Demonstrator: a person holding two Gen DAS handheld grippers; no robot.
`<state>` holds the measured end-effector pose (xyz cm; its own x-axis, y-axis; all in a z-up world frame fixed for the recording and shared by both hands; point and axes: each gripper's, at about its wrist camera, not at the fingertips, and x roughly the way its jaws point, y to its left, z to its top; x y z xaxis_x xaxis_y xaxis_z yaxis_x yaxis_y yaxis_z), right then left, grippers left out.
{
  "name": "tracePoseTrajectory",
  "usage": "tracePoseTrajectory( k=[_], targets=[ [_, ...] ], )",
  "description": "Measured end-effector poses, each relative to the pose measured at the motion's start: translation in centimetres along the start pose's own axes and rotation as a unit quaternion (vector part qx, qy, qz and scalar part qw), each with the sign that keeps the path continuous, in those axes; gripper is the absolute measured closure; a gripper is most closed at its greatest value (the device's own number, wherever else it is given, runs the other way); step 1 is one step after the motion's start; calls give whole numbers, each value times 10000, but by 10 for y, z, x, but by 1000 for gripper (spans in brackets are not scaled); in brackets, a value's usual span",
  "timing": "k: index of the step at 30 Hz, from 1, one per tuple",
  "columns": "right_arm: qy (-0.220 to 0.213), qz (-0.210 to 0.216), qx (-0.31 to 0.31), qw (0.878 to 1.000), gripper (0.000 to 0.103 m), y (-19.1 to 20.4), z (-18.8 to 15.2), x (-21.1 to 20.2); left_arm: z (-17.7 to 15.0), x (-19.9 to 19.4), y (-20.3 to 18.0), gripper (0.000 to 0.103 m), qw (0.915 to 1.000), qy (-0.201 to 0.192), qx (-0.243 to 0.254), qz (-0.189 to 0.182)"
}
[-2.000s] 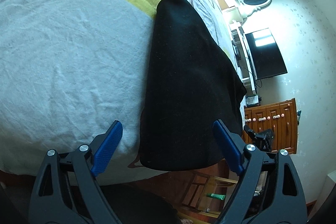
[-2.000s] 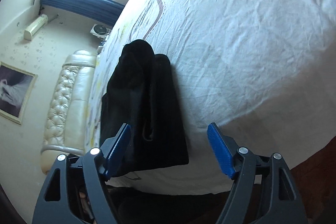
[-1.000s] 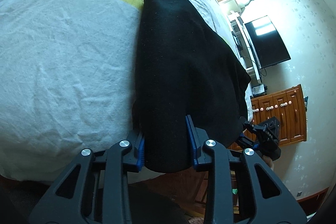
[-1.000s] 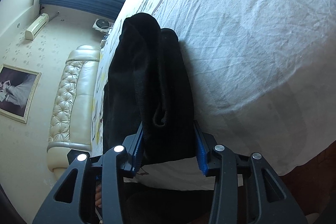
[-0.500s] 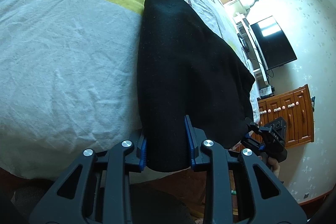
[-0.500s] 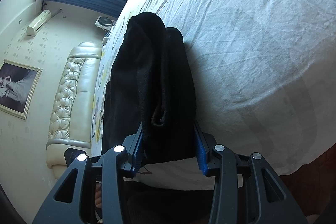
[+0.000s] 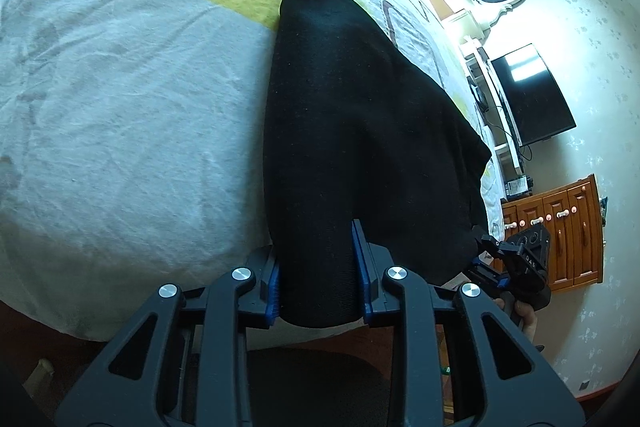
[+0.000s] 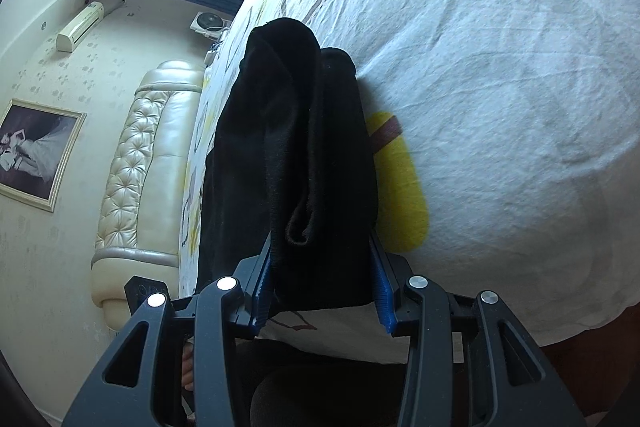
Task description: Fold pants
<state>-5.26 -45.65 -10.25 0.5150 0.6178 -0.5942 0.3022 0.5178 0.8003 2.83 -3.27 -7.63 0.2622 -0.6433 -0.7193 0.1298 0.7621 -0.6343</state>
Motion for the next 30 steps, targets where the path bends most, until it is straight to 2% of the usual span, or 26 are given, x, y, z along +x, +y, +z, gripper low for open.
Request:
tracePoseTrajectory(
  k=[13, 17, 21, 23, 25, 27, 30],
  targets=[
    [312, 388, -128, 9987, 61, 22, -10, 47, -6, -39, 30, 75, 9990, -282, -251, 253],
    [290, 380, -139, 9988, 60, 22, -14, 50, -8, -39, 32, 74, 9993, -215, -270, 134],
    [379, 383, -55, 9985, 52, 23, -14, 50, -9, -47, 41, 66, 9981, -206, -406, -411],
    [360, 325, -120, 9988, 41, 22, -9, 42, -9, -55, 50, 63, 9969, -257, -495, -549],
    [202, 152, -291, 9993, 34, 26, -2, 32, -7, -66, 60, 50, 9960, -490, -509, -543],
    [47, 52, -480, 9988, 30, 31, 8, 25, 1, -75, 67, 46, 9953, -727, -432, -482],
    [-57, 148, -463, 9988, 28, 31, 29, 30, 24, -73, 71, 46, 9945, -839, -407, -476]
  ],
)
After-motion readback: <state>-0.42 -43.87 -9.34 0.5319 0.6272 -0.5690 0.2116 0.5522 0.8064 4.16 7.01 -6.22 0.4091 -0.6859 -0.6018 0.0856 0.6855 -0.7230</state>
